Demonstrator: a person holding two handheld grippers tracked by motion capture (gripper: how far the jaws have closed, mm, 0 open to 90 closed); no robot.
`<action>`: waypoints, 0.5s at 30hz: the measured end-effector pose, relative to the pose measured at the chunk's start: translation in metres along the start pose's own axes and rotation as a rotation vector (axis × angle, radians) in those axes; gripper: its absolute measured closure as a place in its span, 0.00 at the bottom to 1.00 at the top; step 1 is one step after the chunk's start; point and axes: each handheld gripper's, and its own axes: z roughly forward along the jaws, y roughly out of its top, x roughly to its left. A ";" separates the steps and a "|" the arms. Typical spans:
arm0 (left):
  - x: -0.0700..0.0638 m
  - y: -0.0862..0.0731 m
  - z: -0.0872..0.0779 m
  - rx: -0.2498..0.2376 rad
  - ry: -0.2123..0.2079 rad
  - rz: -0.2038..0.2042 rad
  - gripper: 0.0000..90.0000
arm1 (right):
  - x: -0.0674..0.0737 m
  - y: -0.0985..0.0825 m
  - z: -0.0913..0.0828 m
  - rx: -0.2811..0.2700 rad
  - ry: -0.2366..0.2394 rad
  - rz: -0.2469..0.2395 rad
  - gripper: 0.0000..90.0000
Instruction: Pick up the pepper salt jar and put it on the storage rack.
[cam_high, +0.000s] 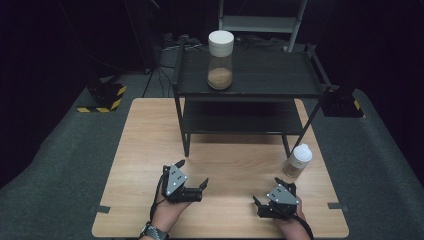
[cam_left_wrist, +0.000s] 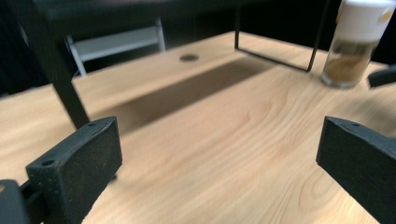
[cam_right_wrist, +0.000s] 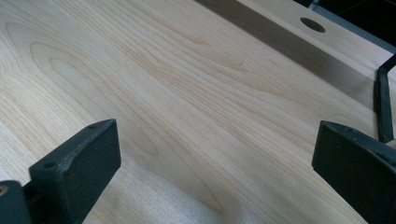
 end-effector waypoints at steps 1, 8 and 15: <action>0.000 -0.003 0.000 0.011 0.003 0.005 0.00 | 0.000 0.000 0.000 0.000 0.000 0.000 0.00; 0.006 -0.018 0.001 0.079 0.016 0.005 0.01 | -0.001 0.000 0.000 -0.002 0.000 0.016 0.00; 0.005 -0.023 0.003 0.148 0.042 0.048 0.01 | -0.001 0.000 0.000 0.000 -0.001 0.017 0.00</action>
